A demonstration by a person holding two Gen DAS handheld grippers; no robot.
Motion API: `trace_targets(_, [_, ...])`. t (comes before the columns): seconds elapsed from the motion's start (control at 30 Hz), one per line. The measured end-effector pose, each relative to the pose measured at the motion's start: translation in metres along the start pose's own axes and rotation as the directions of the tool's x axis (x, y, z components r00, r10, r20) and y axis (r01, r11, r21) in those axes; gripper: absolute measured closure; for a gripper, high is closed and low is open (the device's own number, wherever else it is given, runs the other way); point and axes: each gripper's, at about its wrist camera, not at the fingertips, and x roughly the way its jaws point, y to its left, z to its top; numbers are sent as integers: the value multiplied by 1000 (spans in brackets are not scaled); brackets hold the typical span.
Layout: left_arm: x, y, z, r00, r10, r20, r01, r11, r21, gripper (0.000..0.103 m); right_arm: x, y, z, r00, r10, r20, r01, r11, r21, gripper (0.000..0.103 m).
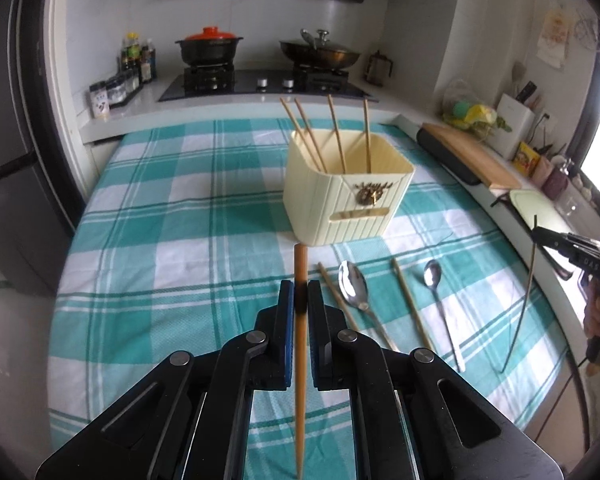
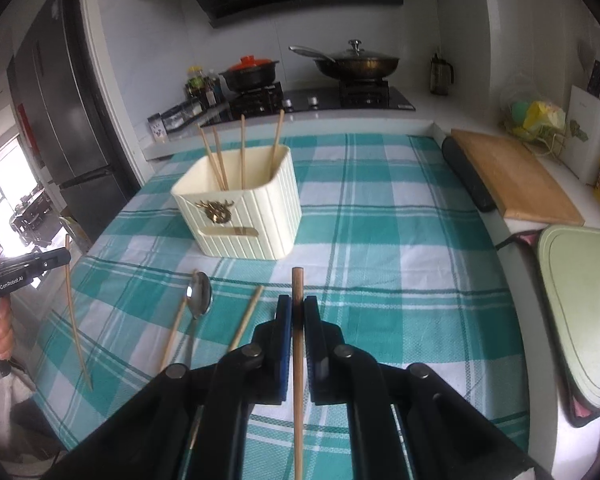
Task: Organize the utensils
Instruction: 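Lift both chopsticks and carry them over the cream holder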
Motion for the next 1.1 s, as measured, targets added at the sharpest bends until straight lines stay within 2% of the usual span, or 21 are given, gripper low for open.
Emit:
trace_targets(0.17, [-29, -3, -2, 998, -27, 59, 27, 1000, 2, 98, -35, 16, -1, 995, 1, 96, 3, 999, -36, 97])
trace_targets(0.37, [-49, -8, -3, 992, -56, 110, 57, 998, -9, 98, -57, 29, 1, 981, -13, 195, 25, 998, -57, 97])
trace_targets(0.47, [-57, -10, -2, 990, -50, 135, 51, 999, 1, 98, -64, 32, 3, 973, -14, 229, 26, 999, -48, 97])
trace_targets(0.67, [-66, -11, 2, 985, -53, 164, 55, 998, -8, 99, -71, 33, 11, 964, -17, 265, 28, 999, -38, 97])
trace_targets(1.1, [-81, -18, 21, 976, -67, 205, 62, 998, 31, 99, -78, 34, 30, 959, -21, 282, 38, 998, -55, 97])
